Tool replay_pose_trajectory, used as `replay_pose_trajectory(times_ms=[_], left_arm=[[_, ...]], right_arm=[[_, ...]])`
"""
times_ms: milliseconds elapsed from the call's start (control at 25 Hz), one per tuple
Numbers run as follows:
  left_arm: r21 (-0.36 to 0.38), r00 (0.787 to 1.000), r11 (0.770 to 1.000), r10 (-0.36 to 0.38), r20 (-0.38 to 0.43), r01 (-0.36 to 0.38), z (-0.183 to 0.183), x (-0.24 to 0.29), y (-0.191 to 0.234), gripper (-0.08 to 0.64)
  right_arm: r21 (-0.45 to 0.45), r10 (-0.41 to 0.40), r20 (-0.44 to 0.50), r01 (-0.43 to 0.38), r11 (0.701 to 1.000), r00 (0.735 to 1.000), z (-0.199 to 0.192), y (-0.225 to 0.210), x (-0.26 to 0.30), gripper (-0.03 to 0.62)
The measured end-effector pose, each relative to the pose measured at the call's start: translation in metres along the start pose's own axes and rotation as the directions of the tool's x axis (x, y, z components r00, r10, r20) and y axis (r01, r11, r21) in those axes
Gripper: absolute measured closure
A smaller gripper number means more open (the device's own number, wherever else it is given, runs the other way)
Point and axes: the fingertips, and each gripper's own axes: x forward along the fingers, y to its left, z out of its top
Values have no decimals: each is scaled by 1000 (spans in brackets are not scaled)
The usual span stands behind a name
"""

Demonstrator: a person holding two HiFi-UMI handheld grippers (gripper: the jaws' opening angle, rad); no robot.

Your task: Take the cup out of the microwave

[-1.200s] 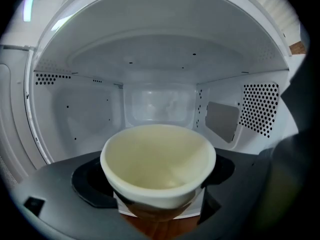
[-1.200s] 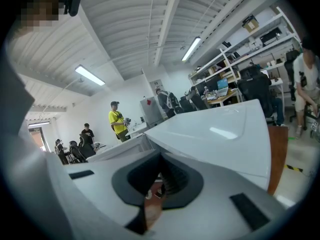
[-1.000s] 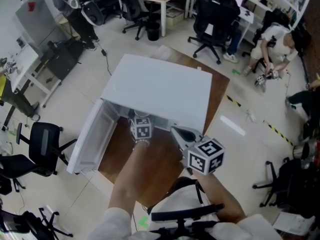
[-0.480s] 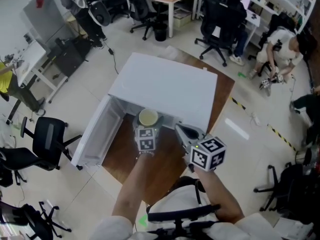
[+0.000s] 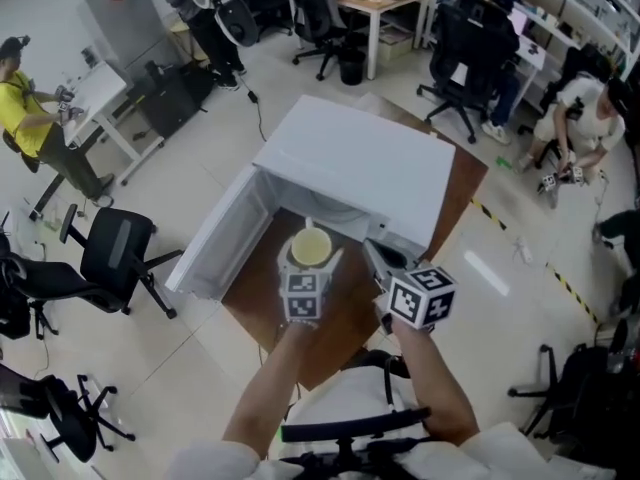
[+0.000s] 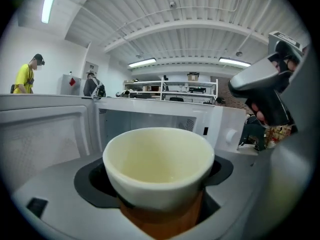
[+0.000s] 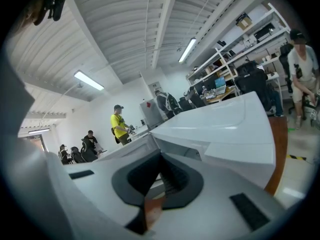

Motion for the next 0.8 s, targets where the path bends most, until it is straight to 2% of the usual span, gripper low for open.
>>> replay_pose_trajectory(times_ms=[360, 600, 680, 800], left_arm=[[-25, 1000, 1000, -10, 13, 11, -4, -92, -9, 98], [-29, 999, 999, -31, 29, 32, 10, -138, -20, 98], [-19, 999, 999, -32, 34, 33, 14, -152, -17, 98], [37, 999, 999, -29, 36, 28, 22, -169, -16, 98]], right_arm=[[9, 6, -26, -6, 1000, 1000, -43, 35, -12, 591], [-21, 1, -5, -1, 1000, 1000, -48, 42, -34, 591], [-32, 0, 1, 0, 999, 1000, -52, 48, -38, 591], [-17, -5, 18, 6, 1000, 1000, -56, 55, -45, 591]])
